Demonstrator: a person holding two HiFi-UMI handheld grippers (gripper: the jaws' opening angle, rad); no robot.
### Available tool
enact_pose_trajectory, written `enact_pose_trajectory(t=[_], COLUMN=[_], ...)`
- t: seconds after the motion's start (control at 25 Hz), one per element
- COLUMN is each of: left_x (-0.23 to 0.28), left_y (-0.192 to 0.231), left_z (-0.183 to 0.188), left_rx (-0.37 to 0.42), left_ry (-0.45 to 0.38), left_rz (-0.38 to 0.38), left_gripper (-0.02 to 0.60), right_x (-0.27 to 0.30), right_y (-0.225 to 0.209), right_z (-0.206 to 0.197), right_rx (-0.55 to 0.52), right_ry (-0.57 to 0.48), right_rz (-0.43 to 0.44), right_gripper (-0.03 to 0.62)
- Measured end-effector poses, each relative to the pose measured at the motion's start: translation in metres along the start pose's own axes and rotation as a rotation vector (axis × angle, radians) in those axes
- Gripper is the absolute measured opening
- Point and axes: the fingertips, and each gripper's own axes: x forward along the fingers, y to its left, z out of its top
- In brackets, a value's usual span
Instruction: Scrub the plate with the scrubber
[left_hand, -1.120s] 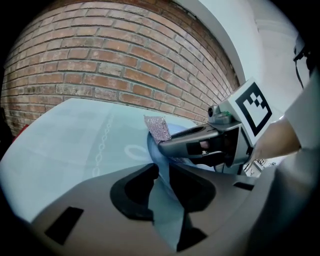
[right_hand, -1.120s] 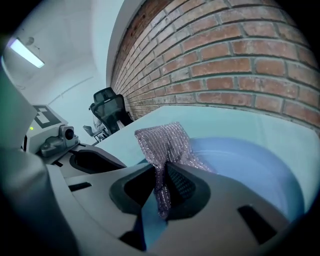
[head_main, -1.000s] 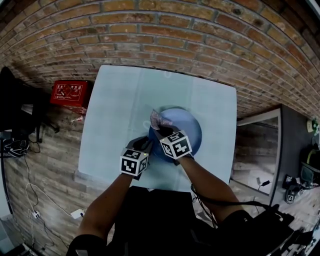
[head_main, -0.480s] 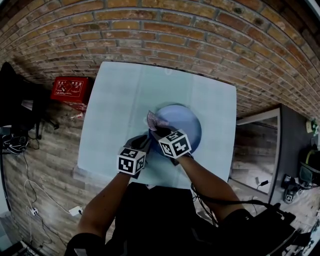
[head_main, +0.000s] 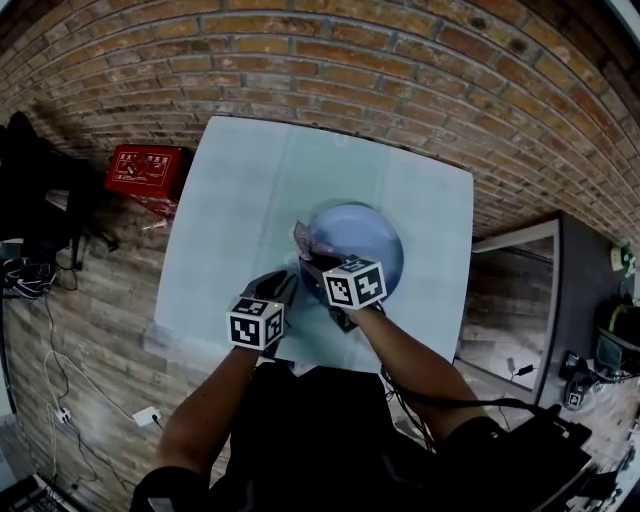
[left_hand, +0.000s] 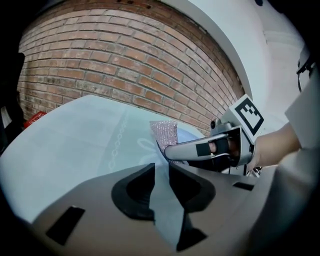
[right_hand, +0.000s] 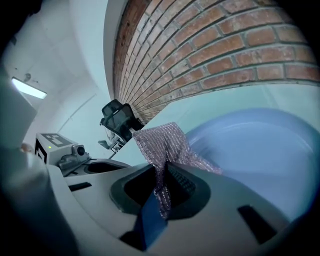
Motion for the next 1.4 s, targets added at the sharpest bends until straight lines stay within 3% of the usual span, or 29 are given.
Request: enact_pose_trajectory(t=[0.4,1.04,1.28,1.4], left_x=[-0.007,-0.012,-0.007,-0.004], left_y=[-0.001,0.003,0.013,0.014], left_z=[-0.006,-0.002,0.007,0.015], left_rx=[0.012,0.004,-0.078,-0.075], left_ry=[-0.003,-0.010,-0.041,-0.048], left_rz=[0.005,0.006,0.022,0.012], left_gripper=[0.092,0.092,0.084,0.083], right_x=[-0.003,-0.021,-0.032,-0.037], right_y=[0.015,0.031,0.035,0.036], right_z=[-0.011,-0.022,-0.027,-0.028], right_rx=[0.066,0.055,0.077,0.100], right_ry=[-0.015,-0.002,0.010,0.009], right_rz=[0.023,0.037,0.063,0.072], right_gripper=[0.067,0.067,0.067,0.067])
